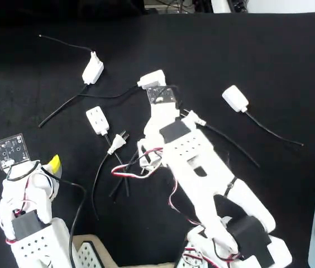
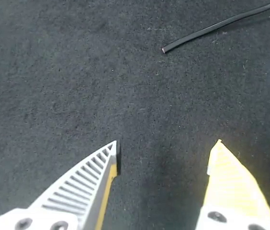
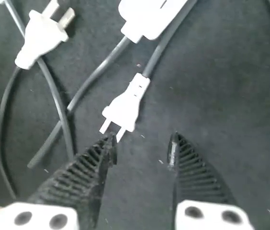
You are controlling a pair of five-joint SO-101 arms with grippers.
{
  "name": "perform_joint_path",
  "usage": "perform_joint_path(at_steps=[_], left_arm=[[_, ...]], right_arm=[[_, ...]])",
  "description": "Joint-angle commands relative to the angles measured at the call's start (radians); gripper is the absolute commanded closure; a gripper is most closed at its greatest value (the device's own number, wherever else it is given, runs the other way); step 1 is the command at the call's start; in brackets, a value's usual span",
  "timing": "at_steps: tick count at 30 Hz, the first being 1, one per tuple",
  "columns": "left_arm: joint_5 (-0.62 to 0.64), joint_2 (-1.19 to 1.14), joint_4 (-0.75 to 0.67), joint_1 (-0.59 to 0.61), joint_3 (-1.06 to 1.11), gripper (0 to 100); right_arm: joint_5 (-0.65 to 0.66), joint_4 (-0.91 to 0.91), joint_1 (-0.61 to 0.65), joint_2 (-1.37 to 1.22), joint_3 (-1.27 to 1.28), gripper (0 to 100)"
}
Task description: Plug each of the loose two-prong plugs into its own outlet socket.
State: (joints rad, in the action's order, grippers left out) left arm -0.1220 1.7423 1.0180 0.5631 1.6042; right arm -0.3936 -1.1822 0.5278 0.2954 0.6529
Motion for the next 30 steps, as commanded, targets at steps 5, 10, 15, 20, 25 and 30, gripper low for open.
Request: perform_joint_path(at_steps=[5,10,15,20,25,30], left_arm=[[-0.006,0.009,-0.018,0.010,-0.007,70],[-0.006,0.009,-0.021,0.010,0.002,70],[-0.006,0.009,-0.021,0.010,0.002,70],[-0.006,0.009,-0.021,0.010,0.002,70],[-0.006,0.009,-0.021,0.010,0.002,70],[-0.006,0.009,-0.021,0.010,0.002,70]], right_arm=[[-0.023,0.075,0.049,-0.079,-0.013,81.8],[-0.058,0.120,0.095,-0.173,-0.015,81.8],[-0.063,0.132,0.048,-0.237,-0.015,81.8],[-0.063,0.132,0.011,-0.248,-0.013,81.9],[-0.063,0.133,0.009,-0.246,-0.016,81.9],[-0.091,0.133,0.008,-0.254,-0.024,81.9]])
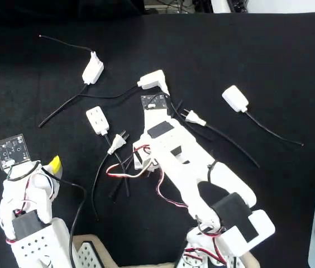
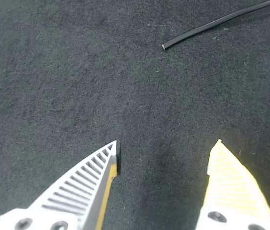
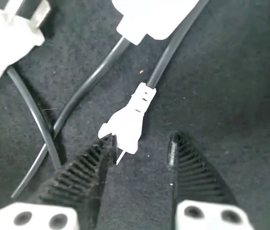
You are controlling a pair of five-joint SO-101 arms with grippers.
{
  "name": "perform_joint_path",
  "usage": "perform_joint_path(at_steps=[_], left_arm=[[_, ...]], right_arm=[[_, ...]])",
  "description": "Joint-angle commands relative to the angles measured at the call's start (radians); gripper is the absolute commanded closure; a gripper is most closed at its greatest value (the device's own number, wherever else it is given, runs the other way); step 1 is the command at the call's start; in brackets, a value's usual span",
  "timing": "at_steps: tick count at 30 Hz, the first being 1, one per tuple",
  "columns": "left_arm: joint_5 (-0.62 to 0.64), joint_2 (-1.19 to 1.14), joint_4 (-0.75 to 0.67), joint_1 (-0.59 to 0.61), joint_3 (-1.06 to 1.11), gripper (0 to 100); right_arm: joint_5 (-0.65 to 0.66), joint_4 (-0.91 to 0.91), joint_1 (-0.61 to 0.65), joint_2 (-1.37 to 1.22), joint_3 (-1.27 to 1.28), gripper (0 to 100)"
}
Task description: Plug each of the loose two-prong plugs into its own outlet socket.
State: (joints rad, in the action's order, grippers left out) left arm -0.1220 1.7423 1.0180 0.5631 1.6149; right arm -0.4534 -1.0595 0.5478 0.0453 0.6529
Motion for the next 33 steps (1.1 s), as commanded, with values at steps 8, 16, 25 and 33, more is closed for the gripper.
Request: perform_joint_path(at_steps=[8,16,25,33], left_arm=[[-0.006,0.009,-0.021,0.010,-0.008,70],[-0.006,0.009,-0.021,0.010,-0.008,70],[-0.006,0.009,-0.021,0.010,-0.008,70],[-0.006,0.009,-0.021,0.010,-0.008,70]], right_arm=[[-0.037,0.068,-0.015,-0.035,-0.021,81.9],[-0.031,0.075,-0.014,-0.133,-0.099,94.8],[-0.028,0.028,-0.014,-0.153,-0.120,97.4],[0.141,-0.127,-0.021,0.033,-0.154,98.8]])
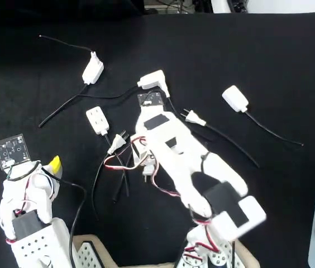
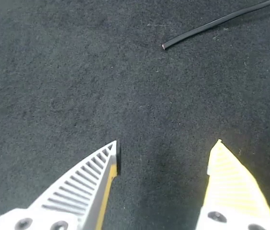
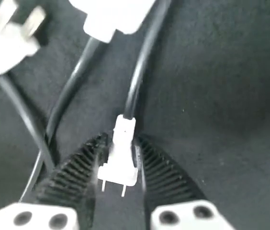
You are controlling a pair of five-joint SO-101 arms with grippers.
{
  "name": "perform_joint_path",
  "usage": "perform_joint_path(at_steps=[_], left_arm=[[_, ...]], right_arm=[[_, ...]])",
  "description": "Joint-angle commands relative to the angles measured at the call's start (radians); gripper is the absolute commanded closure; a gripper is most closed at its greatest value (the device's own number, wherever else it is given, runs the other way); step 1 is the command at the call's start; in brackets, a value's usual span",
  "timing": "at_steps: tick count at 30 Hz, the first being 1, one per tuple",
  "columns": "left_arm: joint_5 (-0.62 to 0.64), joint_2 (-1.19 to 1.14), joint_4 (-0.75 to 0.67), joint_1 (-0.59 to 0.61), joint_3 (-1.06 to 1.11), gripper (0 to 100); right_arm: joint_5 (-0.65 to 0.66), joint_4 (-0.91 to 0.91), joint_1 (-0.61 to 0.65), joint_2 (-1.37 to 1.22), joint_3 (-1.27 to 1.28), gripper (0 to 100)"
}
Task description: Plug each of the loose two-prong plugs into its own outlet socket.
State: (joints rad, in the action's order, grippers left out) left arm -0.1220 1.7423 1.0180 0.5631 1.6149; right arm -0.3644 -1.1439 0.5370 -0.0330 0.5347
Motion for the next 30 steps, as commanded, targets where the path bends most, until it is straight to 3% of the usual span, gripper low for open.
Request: perform_joint_path(at_steps=[1,6,16,23,30], left_arm=[[-0.006,0.009,-0.021,0.010,-0.008,70],[-0.006,0.009,-0.021,0.010,-0.008,70],[-0.006,0.009,-0.021,0.007,-0.008,70],[-0.006,0.009,-0.021,0.007,-0.008,70],[-0.006,0.009,-0.021,0.005,-0.008,70]], right_arm=[[0.077,-0.058,-0.011,0.151,-0.025,98.8],[0.239,-0.106,-0.049,0.364,0.079,98.8],[0.583,-0.028,-0.336,0.527,0.278,98.5],[0.595,-0.107,-0.338,0.535,0.257,86.3],[0.600,-0.193,-0.344,0.529,0.246,87.3]])
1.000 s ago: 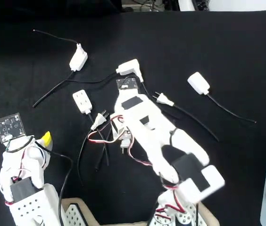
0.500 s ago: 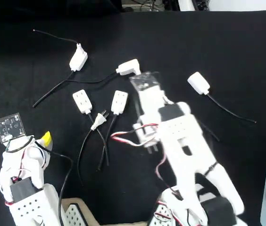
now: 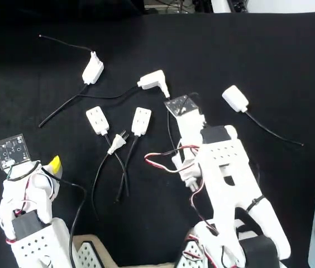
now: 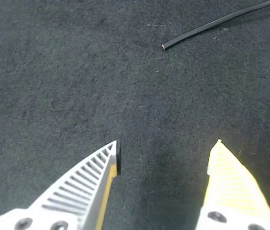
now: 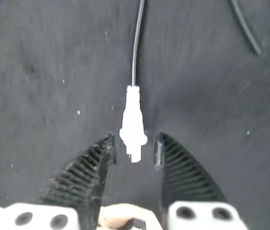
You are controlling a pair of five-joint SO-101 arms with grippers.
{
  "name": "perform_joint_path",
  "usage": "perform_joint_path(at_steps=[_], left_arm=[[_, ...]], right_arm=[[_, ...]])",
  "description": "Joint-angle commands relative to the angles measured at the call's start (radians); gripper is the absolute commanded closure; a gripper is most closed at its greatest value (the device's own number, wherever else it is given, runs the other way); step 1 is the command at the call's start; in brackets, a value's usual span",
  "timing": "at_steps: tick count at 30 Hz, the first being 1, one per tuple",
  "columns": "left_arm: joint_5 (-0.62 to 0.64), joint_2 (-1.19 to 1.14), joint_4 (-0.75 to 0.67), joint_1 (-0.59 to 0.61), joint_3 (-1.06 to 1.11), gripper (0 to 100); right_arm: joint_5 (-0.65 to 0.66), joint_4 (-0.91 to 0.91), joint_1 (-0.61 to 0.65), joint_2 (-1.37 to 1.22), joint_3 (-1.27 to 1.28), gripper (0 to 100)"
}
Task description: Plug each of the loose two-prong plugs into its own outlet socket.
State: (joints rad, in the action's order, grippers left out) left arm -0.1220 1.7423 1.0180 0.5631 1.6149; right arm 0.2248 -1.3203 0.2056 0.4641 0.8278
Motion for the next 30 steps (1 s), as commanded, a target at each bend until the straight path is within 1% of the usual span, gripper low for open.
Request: perform_joint_path(at_steps=[1,4,10,22,24,26,30], left_arm=[[-0.006,0.009,-0.021,0.007,-0.008,70],[-0.006,0.009,-0.021,0.008,-0.008,70],[-0.006,0.009,-0.021,0.008,-0.008,70],[-0.006,0.009,-0.021,0.008,-0.008,70],[-0.006,0.009,-0.021,0.008,-0.008,70],[-0.006,0.009,-0.021,0.008,-0.008,70],[-0.006,0.009,-0.021,0.008,-0.007,70]], right_arm=[[0.012,-0.012,-0.014,0.031,-0.033,87.9],[0.012,0.035,-0.014,0.031,0.021,89.4],[0.009,0.130,-0.009,0.030,0.111,89.4],[0.005,0.137,-0.011,0.004,0.105,89.2],[0.002,0.135,-0.011,-0.047,0.079,89.1],[-0.029,0.126,-0.012,-0.113,0.030,89.1],[-0.060,0.063,-0.011,-0.239,-0.081,89.1]])
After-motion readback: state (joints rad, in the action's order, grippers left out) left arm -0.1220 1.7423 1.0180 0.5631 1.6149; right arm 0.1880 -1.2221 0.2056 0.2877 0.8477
